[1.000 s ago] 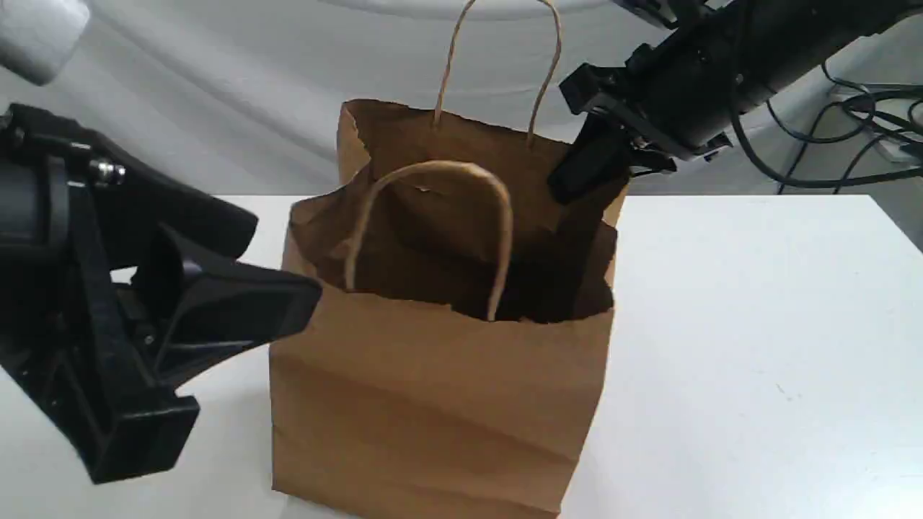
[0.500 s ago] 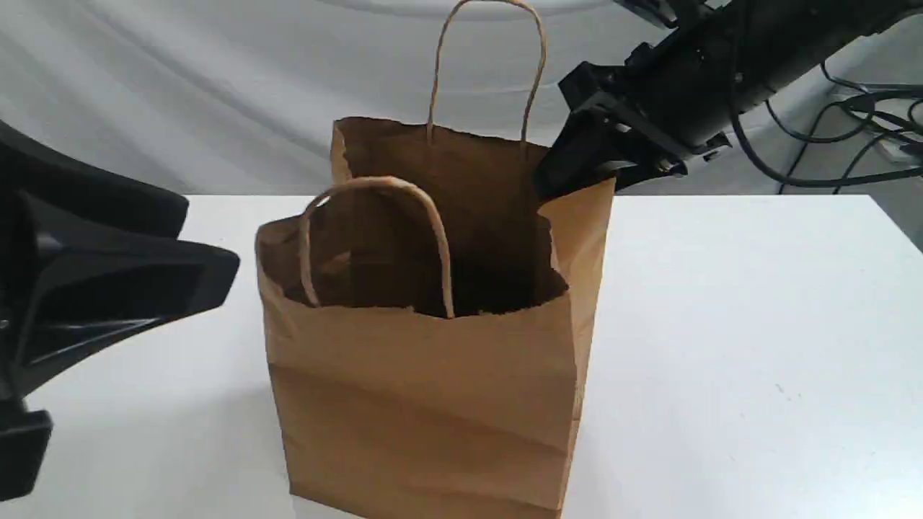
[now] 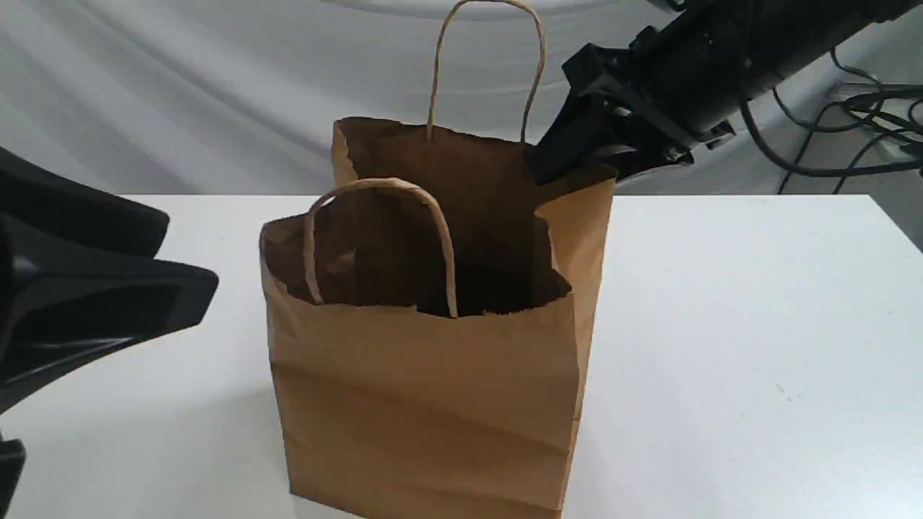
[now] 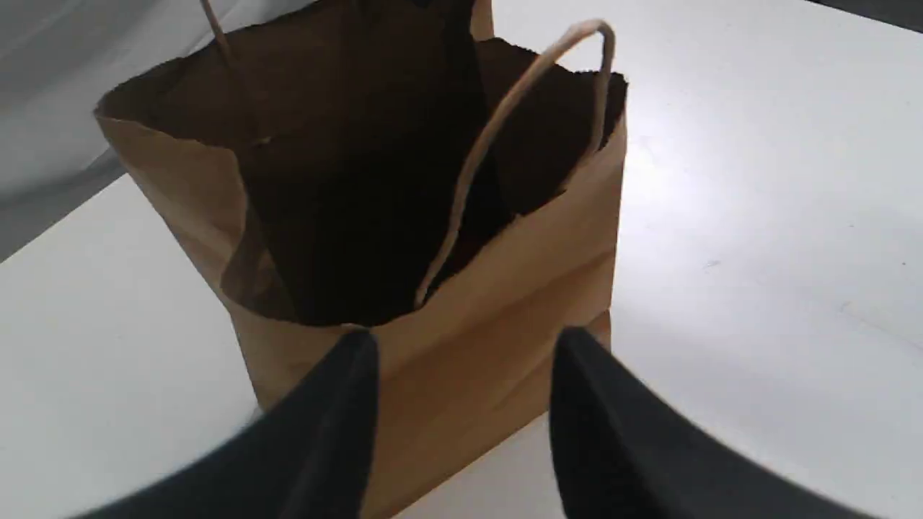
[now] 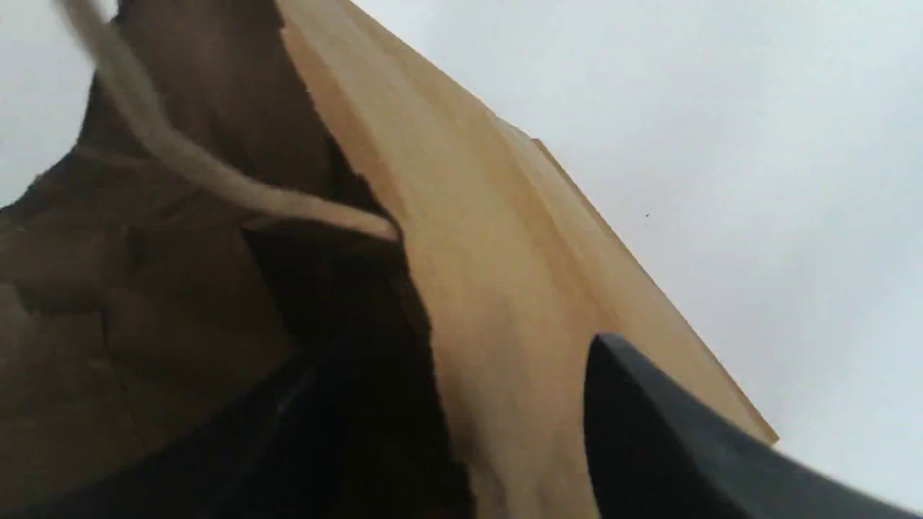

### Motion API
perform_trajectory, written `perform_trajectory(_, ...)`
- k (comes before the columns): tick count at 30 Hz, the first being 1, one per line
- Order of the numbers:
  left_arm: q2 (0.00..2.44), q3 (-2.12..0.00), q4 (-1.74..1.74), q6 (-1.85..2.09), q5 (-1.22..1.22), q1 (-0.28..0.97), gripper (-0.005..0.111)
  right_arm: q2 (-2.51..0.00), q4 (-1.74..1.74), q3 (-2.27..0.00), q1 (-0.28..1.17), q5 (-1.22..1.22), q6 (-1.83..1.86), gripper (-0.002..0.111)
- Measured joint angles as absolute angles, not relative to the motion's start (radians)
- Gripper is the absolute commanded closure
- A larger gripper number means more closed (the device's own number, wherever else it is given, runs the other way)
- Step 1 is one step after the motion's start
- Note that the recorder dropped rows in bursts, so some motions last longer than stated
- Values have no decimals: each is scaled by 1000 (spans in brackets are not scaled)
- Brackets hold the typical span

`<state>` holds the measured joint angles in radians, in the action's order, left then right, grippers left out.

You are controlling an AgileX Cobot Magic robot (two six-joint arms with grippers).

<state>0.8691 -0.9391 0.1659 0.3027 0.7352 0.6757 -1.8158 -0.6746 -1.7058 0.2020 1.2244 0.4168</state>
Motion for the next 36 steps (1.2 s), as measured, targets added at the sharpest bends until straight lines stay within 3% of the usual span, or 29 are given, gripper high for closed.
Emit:
perform_trajectory(12, 855, -939, 150, 295, 736, 676, 72, -1719, -601, -1706, 202, 1226, 417, 61)
perform_trajectory(15, 824, -939, 148, 289, 736, 676, 85, -1680, -578, -1706, 202, 1226, 417, 79)
perform_trajectory(18, 773, -939, 134, 286, 738, 676, 107, -1628, -572, -1706, 202, 1226, 421, 103)
perform_trajectory(19, 753, -939, 124, 281, 738, 676, 107, -1609, -572, -1706, 202, 1226, 426, 108)
perform_trajectory(28, 548, -939, -193, -43, 738, 676, 107, -1428, -568, -1706, 202, 1171, 485, 108)
perform_trajectory(36, 363, -883, -543, -361, 710, 676, 107, -1184, -568, -1457, 202, 803, 591, 108)
